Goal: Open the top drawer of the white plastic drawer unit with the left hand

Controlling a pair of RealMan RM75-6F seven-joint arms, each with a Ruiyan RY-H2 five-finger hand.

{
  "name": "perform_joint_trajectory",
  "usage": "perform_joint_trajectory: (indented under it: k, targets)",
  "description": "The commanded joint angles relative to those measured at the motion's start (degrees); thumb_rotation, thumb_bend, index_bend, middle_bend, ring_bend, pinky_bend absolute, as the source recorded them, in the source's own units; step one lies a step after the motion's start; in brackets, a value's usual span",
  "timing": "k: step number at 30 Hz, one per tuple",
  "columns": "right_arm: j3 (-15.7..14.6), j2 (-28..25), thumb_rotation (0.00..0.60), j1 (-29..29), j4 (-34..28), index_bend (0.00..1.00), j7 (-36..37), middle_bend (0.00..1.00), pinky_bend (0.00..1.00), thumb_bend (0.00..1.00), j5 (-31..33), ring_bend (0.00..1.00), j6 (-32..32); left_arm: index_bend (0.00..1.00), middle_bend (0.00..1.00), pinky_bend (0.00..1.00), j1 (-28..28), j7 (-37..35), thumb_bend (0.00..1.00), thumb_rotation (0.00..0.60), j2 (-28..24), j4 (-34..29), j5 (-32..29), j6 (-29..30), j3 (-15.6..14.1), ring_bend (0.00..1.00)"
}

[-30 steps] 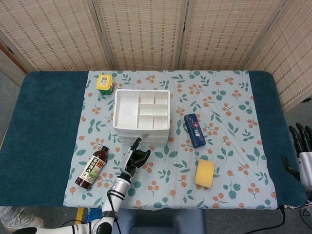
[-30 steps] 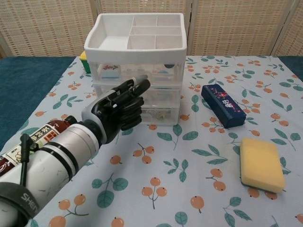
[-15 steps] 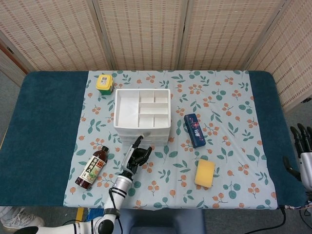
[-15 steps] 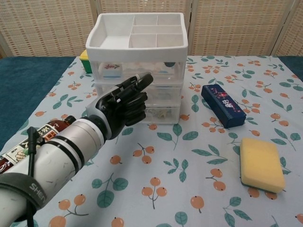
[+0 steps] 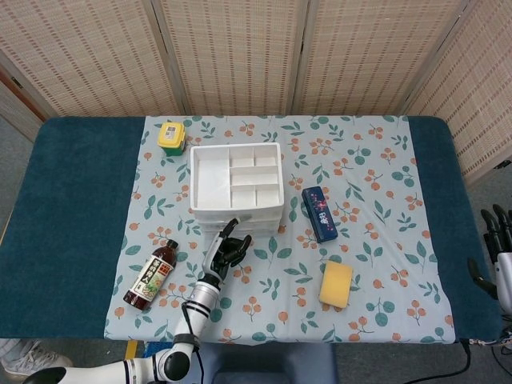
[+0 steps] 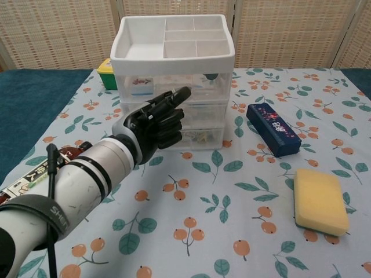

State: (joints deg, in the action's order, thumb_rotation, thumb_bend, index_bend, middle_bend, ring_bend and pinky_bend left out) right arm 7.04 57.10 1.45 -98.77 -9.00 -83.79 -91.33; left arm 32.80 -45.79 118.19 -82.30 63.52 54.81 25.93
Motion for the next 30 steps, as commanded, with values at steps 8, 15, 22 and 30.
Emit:
perform_joint_trajectory:
  k: [8, 15, 22, 30]
  targets:
    - [-0.02, 0.13, 0.6, -0.13, 0.13, 0.0, 0.14, 0.01, 0.02, 0.39, 0.0, 0.01, -0.08, 0.27, 1.0, 1.0, 0.67, 0.44, 0.36, 0.6, -0.29, 0.66, -1.72, -1.47, 1.34, 1.0]
    - [-0.04, 0.18, 0.6, -0.26, 0.06, 0.0, 0.05, 0.01, 0.02, 0.39, -0.03, 0.01, -0.21, 0.31, 1.0, 1.0, 0.8, 0.44, 0.36, 0.6, -0.68, 0.57, -1.97, -1.99, 1.66, 1.0]
    - [-0.05, 0.21, 0.6, -0.29, -0.08, 0.0, -0.16, 0.01, 0.02, 0.39, -0.08, 0.01, -0.21, 0.34, 1.0, 1.0, 0.22, 0.12, 0.36, 0.6, -0.82, 0.06, -1.32, -1.69, 0.68, 1.0]
    - [-0.08, 0.28, 0.6, -0.33, -0.3, 0.0, -0.45, 0.01, 0.02, 0.39, -0.19, 0.01, -0.26, 0.36, 1.0, 1.0, -0.98, -0.65, 0.36, 0.6, -1.03, -0.66, 0.21, -0.78, -1.04, 1.0]
